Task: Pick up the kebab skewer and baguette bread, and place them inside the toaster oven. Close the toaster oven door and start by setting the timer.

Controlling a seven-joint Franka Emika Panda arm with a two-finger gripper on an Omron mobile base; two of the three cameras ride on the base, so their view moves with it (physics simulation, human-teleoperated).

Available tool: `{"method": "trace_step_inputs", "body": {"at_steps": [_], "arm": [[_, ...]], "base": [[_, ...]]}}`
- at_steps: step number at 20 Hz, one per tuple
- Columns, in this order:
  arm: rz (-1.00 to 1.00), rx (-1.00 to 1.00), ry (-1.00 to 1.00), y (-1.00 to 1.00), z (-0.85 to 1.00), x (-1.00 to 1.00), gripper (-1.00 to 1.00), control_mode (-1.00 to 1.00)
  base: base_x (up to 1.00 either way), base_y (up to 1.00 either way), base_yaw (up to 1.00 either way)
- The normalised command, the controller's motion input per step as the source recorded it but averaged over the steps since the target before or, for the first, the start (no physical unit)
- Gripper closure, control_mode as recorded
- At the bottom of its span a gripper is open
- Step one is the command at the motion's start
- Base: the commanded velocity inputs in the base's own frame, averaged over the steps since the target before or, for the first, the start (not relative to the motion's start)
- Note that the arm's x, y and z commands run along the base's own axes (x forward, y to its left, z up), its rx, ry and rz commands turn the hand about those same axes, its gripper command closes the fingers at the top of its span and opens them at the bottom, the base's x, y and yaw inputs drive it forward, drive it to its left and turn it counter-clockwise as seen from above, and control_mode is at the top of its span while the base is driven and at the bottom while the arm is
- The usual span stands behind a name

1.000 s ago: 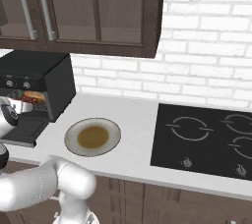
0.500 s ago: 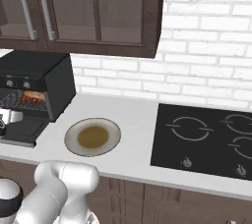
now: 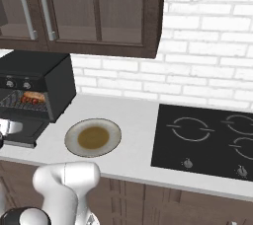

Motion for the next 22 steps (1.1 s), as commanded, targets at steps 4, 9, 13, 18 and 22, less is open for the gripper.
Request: {"method": "trace_step_inputs", "body": {"at_steps": [4, 9, 13, 18, 22], "arm": [[0.00, 0.00, 0.10, -0.36, 0.00, -0.43, -1.00, -1.00], [0.00, 0.00, 0.08, -0.11, 0.00, -0.18, -1.00, -1.00], [0.00, 0.00, 0.08, 0.00, 0.00, 0.00, -1.00, -1.00], [0.00, 0.00, 0.03, 0.00, -0.17, 0.00, -1.00, -1.00], [0.00, 0.00, 0.04, 0.00, -0.32, 0.00, -1.00, -1.00]], "base": [[0.00, 0.00, 0.00], [0.00, 0.00, 0.00], [0.00, 0.00, 0.00], [0.00, 0.00, 0.00], [0.00, 0.00, 0.00]]}}
